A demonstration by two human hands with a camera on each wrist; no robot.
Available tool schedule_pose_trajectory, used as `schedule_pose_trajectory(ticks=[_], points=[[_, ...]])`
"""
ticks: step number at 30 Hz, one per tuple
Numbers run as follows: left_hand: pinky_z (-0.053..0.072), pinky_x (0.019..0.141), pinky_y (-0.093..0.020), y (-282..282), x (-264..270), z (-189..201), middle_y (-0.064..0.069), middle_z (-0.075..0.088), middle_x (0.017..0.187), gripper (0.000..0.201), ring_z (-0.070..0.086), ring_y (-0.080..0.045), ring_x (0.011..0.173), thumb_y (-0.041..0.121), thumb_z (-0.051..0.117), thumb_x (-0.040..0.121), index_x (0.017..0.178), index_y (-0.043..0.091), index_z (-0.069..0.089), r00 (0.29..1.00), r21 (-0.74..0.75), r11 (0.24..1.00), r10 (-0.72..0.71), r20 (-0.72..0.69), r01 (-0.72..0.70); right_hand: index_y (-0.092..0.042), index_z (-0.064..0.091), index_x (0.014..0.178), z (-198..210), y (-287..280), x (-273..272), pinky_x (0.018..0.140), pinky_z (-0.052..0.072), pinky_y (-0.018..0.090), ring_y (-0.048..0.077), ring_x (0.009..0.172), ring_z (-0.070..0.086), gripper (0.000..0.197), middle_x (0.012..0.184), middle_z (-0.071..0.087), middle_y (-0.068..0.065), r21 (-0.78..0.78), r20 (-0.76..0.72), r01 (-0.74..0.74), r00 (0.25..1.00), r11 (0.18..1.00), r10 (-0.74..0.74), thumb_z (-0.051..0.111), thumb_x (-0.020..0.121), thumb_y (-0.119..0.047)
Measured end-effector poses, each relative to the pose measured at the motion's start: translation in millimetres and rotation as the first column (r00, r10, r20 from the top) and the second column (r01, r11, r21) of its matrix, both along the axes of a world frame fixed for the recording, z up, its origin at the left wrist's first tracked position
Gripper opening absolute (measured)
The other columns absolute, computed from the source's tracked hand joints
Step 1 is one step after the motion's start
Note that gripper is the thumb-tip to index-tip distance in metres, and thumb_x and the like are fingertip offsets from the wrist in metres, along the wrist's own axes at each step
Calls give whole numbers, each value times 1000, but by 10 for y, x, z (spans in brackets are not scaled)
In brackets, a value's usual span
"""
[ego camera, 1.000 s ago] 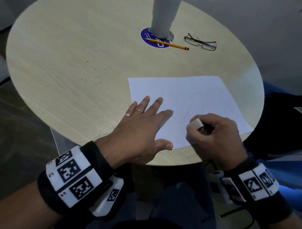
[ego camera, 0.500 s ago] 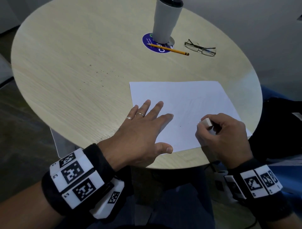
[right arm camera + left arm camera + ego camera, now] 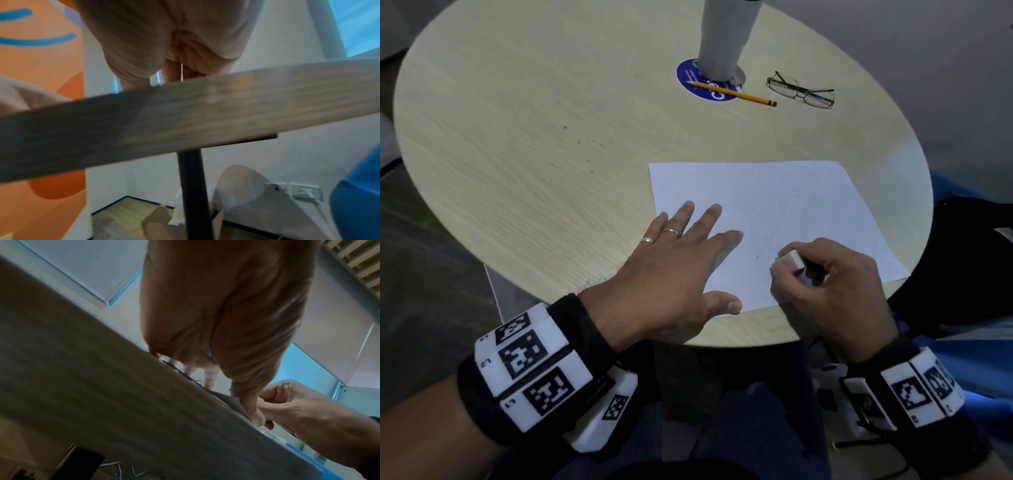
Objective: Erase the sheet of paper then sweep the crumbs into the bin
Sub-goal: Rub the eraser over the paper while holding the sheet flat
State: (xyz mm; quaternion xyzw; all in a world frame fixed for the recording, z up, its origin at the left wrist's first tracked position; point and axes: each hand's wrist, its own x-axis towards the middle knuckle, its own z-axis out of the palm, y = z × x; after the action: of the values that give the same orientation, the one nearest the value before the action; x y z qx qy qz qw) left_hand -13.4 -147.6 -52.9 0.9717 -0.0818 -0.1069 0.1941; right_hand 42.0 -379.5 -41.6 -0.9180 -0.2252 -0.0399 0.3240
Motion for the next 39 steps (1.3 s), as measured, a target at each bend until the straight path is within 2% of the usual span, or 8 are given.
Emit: schedule_pose_trajectory(ticks=[5, 10, 16, 20, 25, 30, 35, 39], points=[[-14, 125, -42, -11, 4, -12, 9, -24, 172, 88, -25, -24, 158, 81, 46, 92, 160, 48, 1, 1000, 20, 1000, 0, -6, 0, -21, 73, 75, 6, -248, 241, 67, 53, 28, 14, 69, 63, 18, 75, 69, -4, -6, 43, 135, 990, 991, -134, 77, 89, -11], [-14, 127, -42, -3, -3, 7, 10, -25, 172, 88, -27, -22, 158, 80, 45, 92, 160, 48, -1, 1000, 11, 1000, 4, -6, -4, -18, 74, 77, 1, -21, -15, 64, 49, 27, 14, 66, 59, 13, 70, 66, -6, -4, 22, -3, 1000, 1000, 3, 79, 86, -9], [-14, 128, -42, -25, -7, 21, 11, -27, 171, 86, -28, -21, 158, 77, 45, 95, 161, 48, -1, 1000, 10, 1000, 7, -12, -6, -21, 72, 74, 19, -273, 214, 67, 53, 39, 17, 68, 61, 17, 74, 68, 0, -9, 40, 108, 993, 994, -108, 76, 87, -12], [-13, 126, -41, 15, 20, 6, 11, -26, 171, 89, -26, -21, 158, 81, 45, 91, 160, 50, -1, 1000, 22, 1000, -9, -11, 9, -19, 74, 77, 13, -56, -35, 64, 48, 30, 15, 66, 57, 14, 71, 66, -3, -48, 51, -31, 998, 998, 33, 79, 84, -8], [-14, 128, -43, -11, 1, -6, 12, -26, 171, 86, -27, -21, 158, 79, 45, 93, 160, 50, -1, 1000, 21, 1000, 2, -9, -2, -24, 73, 76, 41, -408, 259, 70, 52, 37, 16, 69, 62, 19, 76, 69, -1, -41, 39, 131, 991, 991, -129, 78, 87, -9], [-14, 128, -43, 0, 10, -11, 12, -27, 171, 86, -27, -22, 158, 80, 44, 93, 159, 51, -4, 1000, 23, 1000, 0, -6, 1, -21, 73, 71, 64, -142, -56, 66, 47, 28, 13, 67, 57, 22, 70, 65, -6, -40, 41, -15, 999, 999, 17, 80, 84, -5], [-13, 128, -43, -13, 1, -23, 12, -27, 171, 87, -27, -22, 158, 80, 44, 92, 159, 50, -3, 1000, 24, 1000, 3, -2, -3, -23, 73, 73, 30, -465, 232, 68, 50, 30, 16, 68, 61, 22, 74, 69, -2, -26, 14, 121, 993, 992, -121, 79, 86, -6], [-14, 128, -42, 3, -1, -1, 13, -28, 170, 88, -28, -20, 157, 79, 46, 93, 159, 50, -3, 1000, 22, 1000, -1, -15, 1, -22, 72, 73, 60, -250, 51, 66, 46, 23, 14, 69, 59, 20, 74, 68, -5, -55, 13, 27, 1000, 998, -27, 79, 86, -9]])
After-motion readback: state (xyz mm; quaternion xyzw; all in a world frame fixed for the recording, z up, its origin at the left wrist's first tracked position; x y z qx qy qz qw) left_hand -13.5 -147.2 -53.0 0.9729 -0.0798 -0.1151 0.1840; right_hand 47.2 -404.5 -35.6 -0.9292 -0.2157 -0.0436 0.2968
